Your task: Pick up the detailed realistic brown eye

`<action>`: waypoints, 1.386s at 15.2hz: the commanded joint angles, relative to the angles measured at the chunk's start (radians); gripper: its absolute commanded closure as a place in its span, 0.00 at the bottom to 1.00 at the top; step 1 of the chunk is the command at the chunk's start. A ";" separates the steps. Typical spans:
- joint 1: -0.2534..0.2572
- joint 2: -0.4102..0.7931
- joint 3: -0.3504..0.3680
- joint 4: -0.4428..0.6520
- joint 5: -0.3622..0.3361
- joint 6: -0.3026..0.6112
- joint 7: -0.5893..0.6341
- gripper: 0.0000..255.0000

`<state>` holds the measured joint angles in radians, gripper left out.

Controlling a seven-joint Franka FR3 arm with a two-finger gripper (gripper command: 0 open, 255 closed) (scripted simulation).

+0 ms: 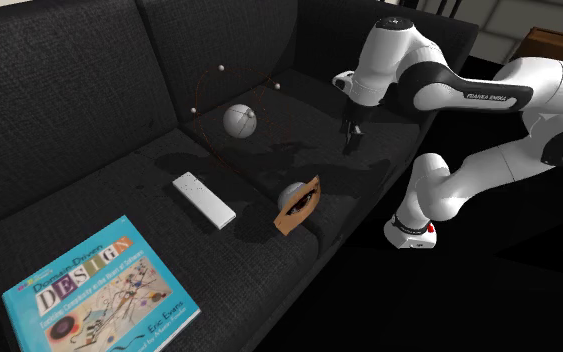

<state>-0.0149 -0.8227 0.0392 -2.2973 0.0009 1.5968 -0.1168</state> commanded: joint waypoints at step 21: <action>0.072 0.431 0.292 0.423 0.083 -0.078 0.261 0.00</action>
<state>0.0564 -0.3899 0.3290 -1.8598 0.0826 1.5059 0.1433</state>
